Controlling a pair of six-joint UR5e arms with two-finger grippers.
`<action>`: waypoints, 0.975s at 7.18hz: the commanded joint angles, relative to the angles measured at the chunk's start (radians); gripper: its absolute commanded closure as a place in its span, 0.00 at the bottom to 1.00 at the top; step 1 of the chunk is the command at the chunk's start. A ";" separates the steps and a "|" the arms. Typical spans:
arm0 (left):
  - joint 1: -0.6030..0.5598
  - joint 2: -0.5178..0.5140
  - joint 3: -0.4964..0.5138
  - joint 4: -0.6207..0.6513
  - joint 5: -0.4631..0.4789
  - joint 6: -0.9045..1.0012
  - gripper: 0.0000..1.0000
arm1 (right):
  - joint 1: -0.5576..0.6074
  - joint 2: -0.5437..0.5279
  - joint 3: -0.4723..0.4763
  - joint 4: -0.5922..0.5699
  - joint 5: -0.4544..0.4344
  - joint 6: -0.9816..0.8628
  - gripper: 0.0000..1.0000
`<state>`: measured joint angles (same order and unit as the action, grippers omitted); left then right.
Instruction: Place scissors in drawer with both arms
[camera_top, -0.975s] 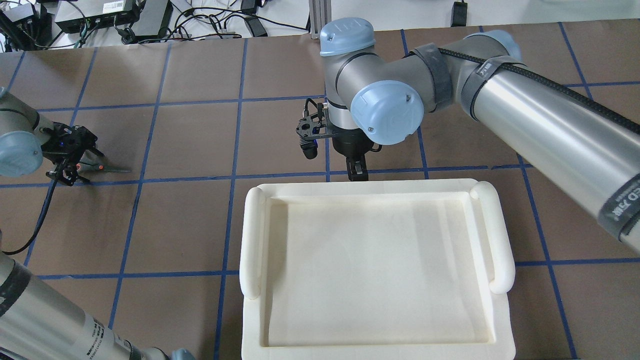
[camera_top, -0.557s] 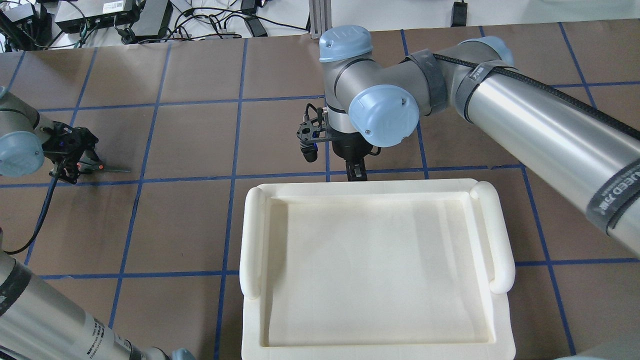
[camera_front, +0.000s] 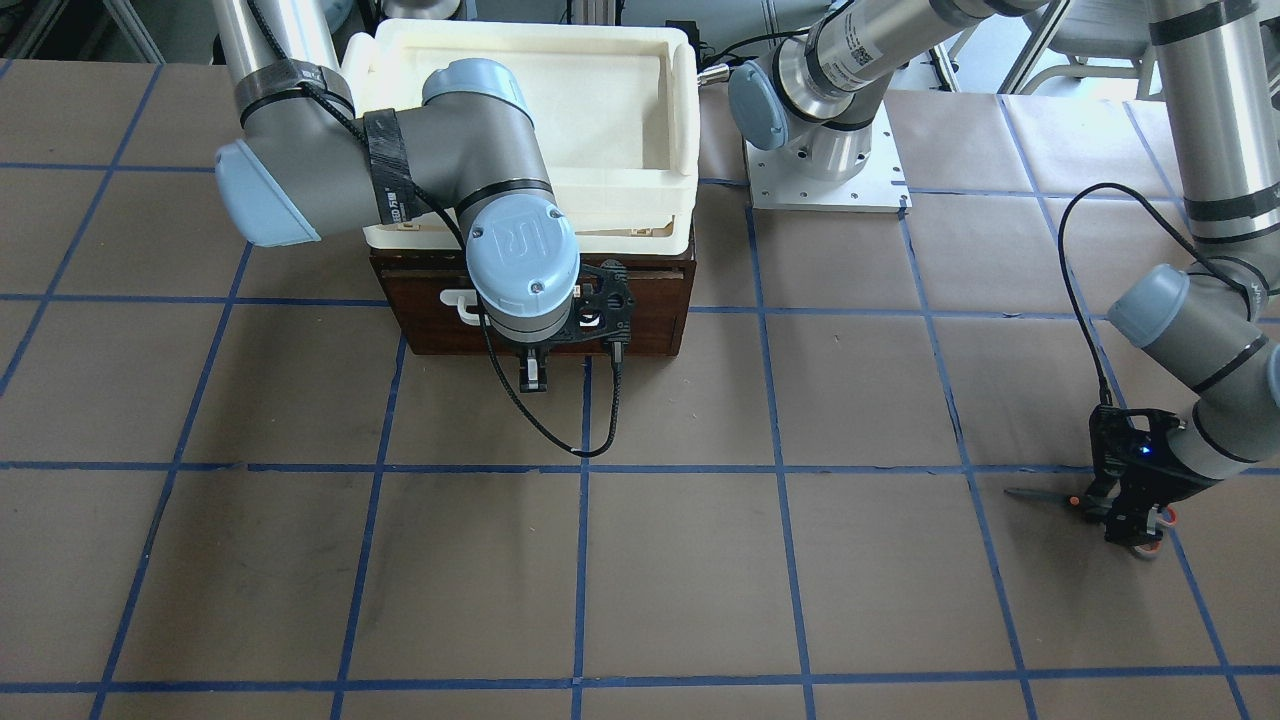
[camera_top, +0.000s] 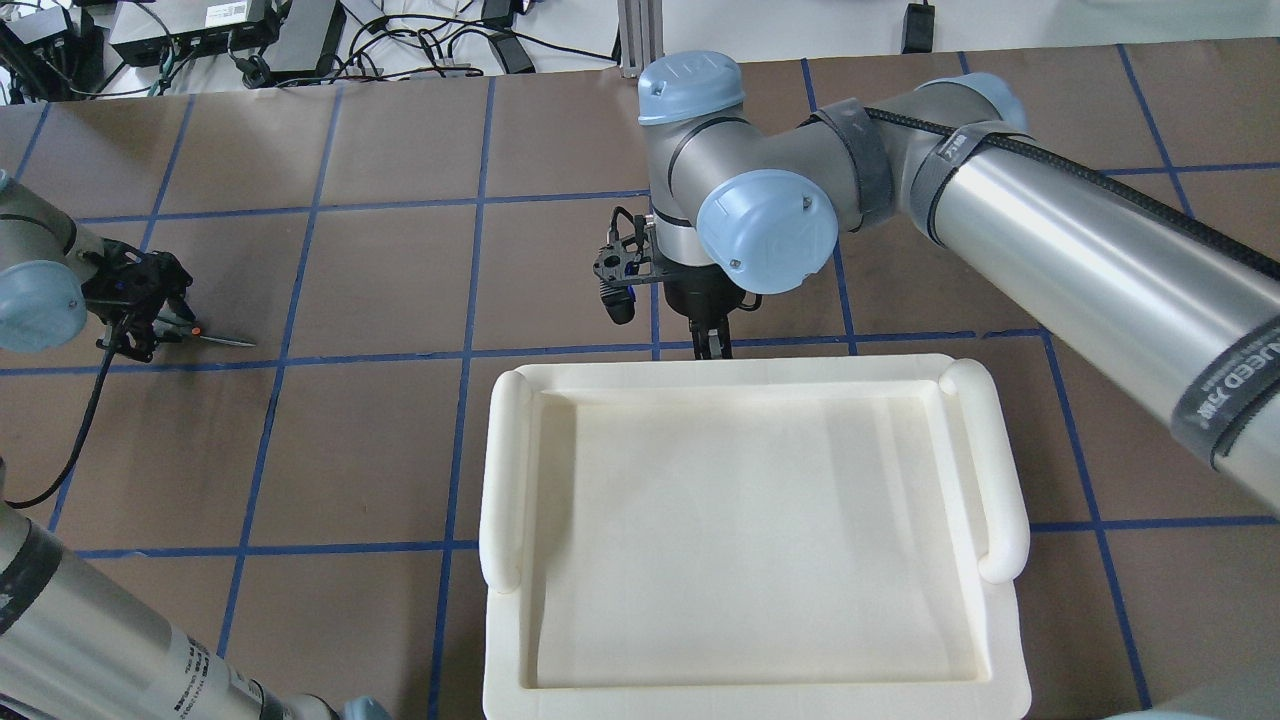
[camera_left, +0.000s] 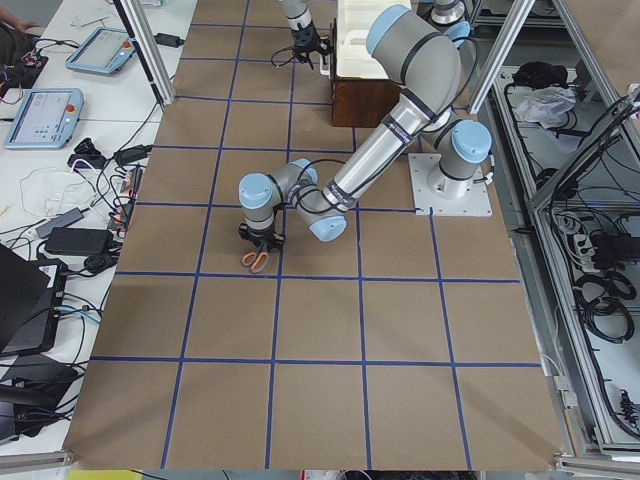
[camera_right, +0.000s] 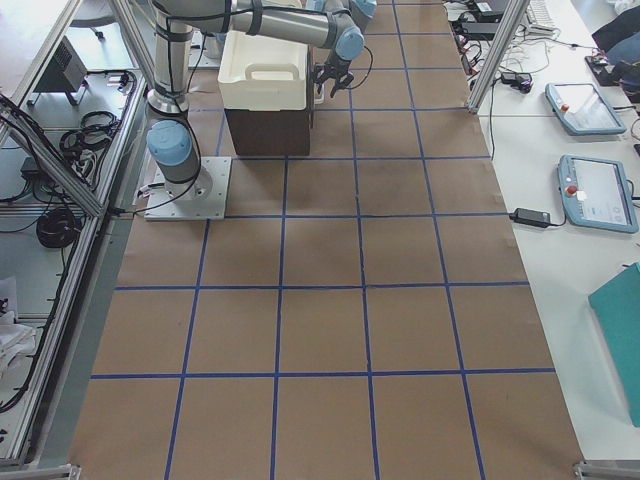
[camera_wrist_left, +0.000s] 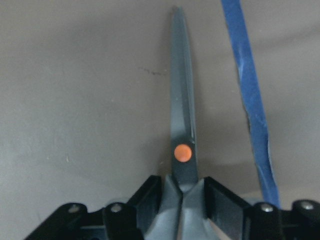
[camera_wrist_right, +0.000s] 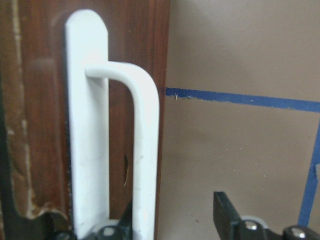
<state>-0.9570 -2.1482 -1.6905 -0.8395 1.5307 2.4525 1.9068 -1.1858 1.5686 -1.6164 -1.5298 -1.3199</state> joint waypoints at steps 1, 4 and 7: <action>-0.002 0.011 0.000 -0.001 0.011 0.000 0.78 | 0.000 -0.005 -0.002 -0.007 -0.003 0.007 0.70; -0.002 0.013 0.000 -0.001 0.011 0.000 0.83 | 0.000 -0.005 -0.013 -0.042 -0.007 0.007 0.70; -0.002 0.011 0.000 0.000 0.017 -0.010 0.47 | -0.006 0.003 -0.053 -0.065 -0.006 0.004 0.70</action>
<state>-0.9587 -2.1347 -1.6905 -0.8410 1.5431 2.4509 1.9018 -1.1889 1.5390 -1.6723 -1.5368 -1.3145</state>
